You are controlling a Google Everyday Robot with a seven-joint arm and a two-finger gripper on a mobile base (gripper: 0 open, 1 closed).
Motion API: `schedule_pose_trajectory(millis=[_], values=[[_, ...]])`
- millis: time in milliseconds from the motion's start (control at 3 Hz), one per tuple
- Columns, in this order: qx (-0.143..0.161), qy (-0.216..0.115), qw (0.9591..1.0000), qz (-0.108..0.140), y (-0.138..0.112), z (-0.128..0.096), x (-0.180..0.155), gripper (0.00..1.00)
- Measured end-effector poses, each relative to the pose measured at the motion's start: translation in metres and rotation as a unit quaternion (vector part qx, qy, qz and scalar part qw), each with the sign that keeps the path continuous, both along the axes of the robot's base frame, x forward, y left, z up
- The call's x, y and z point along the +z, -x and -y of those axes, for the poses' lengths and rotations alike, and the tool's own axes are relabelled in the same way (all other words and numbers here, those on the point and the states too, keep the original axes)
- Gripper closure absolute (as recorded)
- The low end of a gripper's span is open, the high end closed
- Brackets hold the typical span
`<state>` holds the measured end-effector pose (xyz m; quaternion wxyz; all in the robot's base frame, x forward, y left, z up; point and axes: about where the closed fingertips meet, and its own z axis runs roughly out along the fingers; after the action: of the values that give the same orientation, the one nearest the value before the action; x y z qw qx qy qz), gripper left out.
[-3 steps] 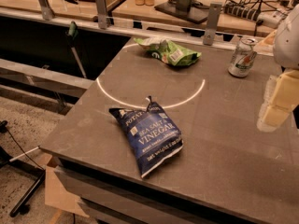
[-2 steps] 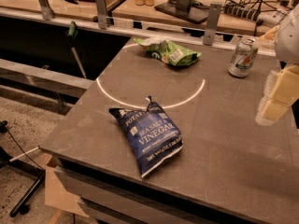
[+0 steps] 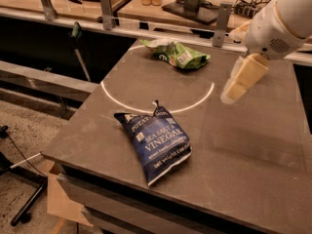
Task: Move green rice chip bag near blue chip bag
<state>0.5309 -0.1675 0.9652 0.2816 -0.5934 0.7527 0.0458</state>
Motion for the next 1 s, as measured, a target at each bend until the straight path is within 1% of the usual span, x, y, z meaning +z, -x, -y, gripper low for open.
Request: schedule_pose_trajectory(millis=[333, 667, 1000], values=[[-0.035, -0.037, 0.9984, 0.026, -0.033, -0.019, -0.012, 0.0], [-0.052, -0.055, 0.9948, 0.067, -0.053, -0.023, 0.0, 0.0], [-0.052, -0.055, 0.9948, 0.068, -0.054, -0.023, 0.0, 0.0]])
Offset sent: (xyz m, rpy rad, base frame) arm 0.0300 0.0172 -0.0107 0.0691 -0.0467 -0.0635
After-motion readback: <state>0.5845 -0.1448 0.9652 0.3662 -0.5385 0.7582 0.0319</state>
